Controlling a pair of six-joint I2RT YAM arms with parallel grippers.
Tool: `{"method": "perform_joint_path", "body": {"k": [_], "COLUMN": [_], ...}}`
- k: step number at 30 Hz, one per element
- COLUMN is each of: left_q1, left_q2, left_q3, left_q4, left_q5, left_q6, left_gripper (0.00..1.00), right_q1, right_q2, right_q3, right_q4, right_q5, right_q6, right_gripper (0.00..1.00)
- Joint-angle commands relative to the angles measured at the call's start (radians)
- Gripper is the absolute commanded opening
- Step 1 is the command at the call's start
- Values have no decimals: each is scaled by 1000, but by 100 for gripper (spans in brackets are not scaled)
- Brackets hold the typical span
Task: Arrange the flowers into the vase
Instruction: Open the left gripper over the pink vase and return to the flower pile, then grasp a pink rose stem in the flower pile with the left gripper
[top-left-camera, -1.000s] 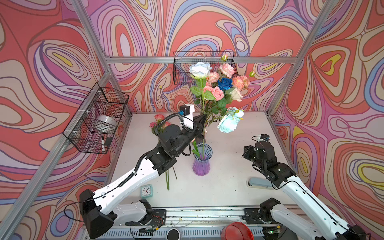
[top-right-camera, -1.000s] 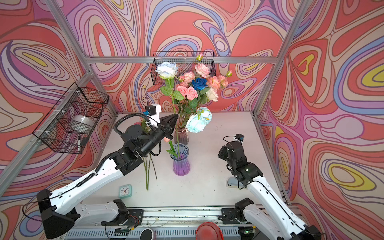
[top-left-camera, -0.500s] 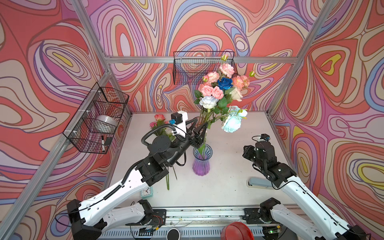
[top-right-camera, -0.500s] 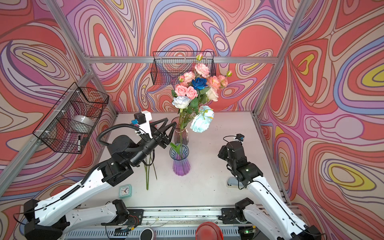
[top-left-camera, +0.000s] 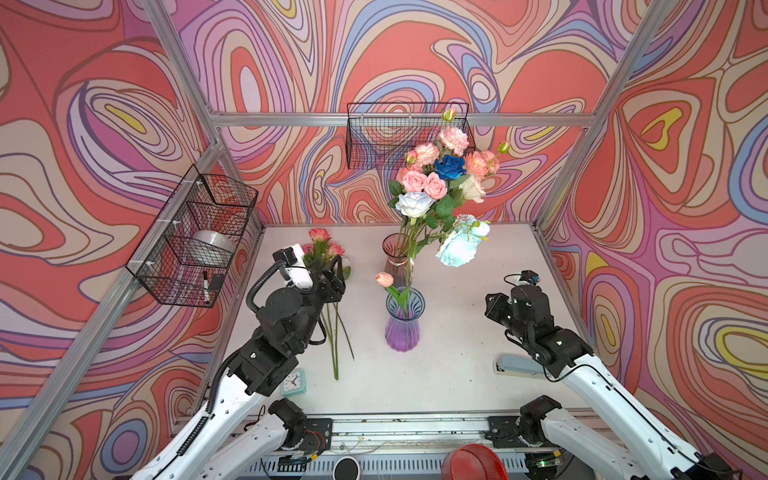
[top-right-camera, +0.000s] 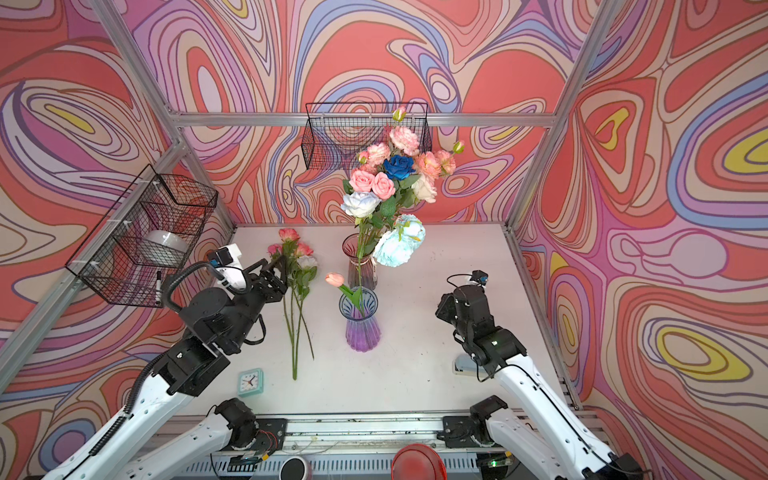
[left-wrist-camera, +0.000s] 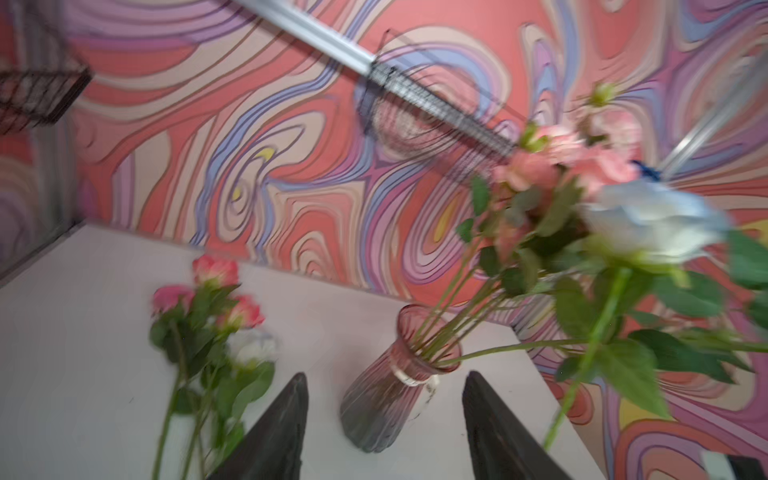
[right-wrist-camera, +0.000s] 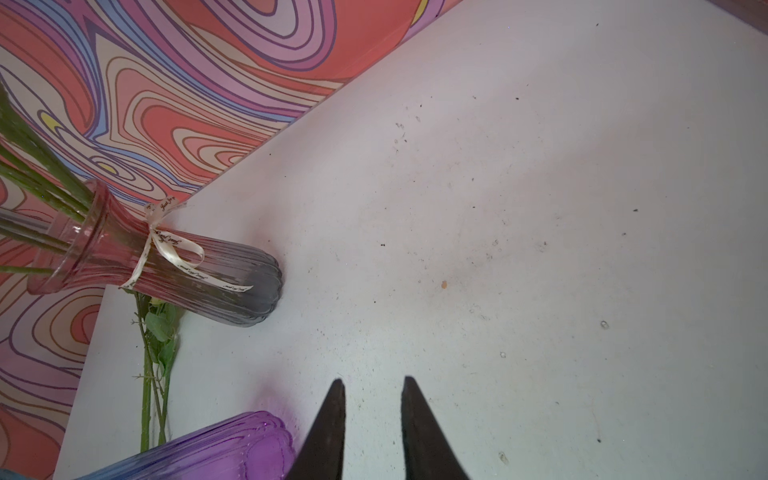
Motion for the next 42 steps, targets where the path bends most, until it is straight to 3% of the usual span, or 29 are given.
{"method": "perform_joint_path", "body": {"k": [1, 3, 4, 9, 17, 24, 27, 31, 42], "left_q1": [230, 329, 338, 343, 406, 477, 486, 487, 493], "left_q2": [83, 191, 242, 468, 690, 871, 945, 1006, 1067], "left_q3": [-71, -120, -127, -119, -65, 28, 62, 92, 150], "left_q4": [-182, -141, -113, -42, 204, 281, 307, 310, 222], "left_q5": [292, 446, 464, 418, 460, 517, 543, 542, 440], "left_q6": [-233, -295, -292, -289, -358, -384, -390, -393, -370], "left_gripper": [60, 58, 56, 53, 34, 31, 36, 39, 28], "right_q1": [-4, -4, -4, -4, -4, -5, -5, -5, -5], "right_q2": [-10, -11, -11, -18, -21, -29, -32, -34, -37], "right_q3": [-17, -16, -15, -15, -20, -29, -25, -17, -11], "right_q4": [18, 17, 16, 6, 1, -3, -10, -22, -38], "right_q5": [-11, -10, -8, -6, -5, -3, 3, 14, 27], "right_q6": [4, 4, 2, -3, -4, -2, -5, -12, -19], "right_gripper": [24, 24, 24, 24, 23, 23, 23, 22, 22]}}
